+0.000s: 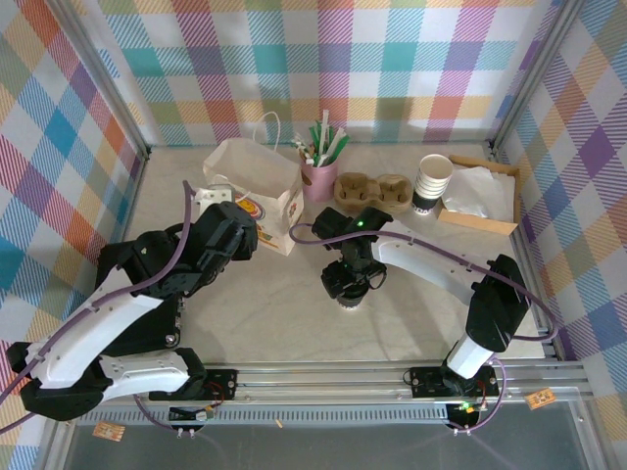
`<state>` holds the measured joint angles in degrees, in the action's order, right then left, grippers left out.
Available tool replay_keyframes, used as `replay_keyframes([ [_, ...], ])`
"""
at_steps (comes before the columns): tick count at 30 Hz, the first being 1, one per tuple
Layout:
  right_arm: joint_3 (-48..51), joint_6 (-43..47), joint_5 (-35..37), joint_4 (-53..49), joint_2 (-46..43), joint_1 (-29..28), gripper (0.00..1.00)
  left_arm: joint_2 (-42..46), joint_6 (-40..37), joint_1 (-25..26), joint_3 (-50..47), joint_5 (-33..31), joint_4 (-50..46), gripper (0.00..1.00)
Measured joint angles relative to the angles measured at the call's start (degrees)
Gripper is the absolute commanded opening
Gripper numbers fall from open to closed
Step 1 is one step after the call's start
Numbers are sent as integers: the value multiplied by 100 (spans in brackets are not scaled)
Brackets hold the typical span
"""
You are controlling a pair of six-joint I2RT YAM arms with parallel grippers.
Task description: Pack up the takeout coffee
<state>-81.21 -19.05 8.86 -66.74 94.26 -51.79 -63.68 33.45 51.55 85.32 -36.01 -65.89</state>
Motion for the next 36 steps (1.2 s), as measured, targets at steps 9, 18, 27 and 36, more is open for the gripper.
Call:
replay_keyframes([
  [9,216,-68,48,170,0,0,82,-76,-26,0,31,125,-2,56],
  [18,341,-157,52,295,-103,0,80,-273,-114,-4,216,275,0,56],
  [27,483,-323,52,442,-219,0,83,-348,-133,-9,232,426,-2,55],
  [36,511,-391,57,472,-251,7,80,-348,-133,-11,232,431,-2,55],
])
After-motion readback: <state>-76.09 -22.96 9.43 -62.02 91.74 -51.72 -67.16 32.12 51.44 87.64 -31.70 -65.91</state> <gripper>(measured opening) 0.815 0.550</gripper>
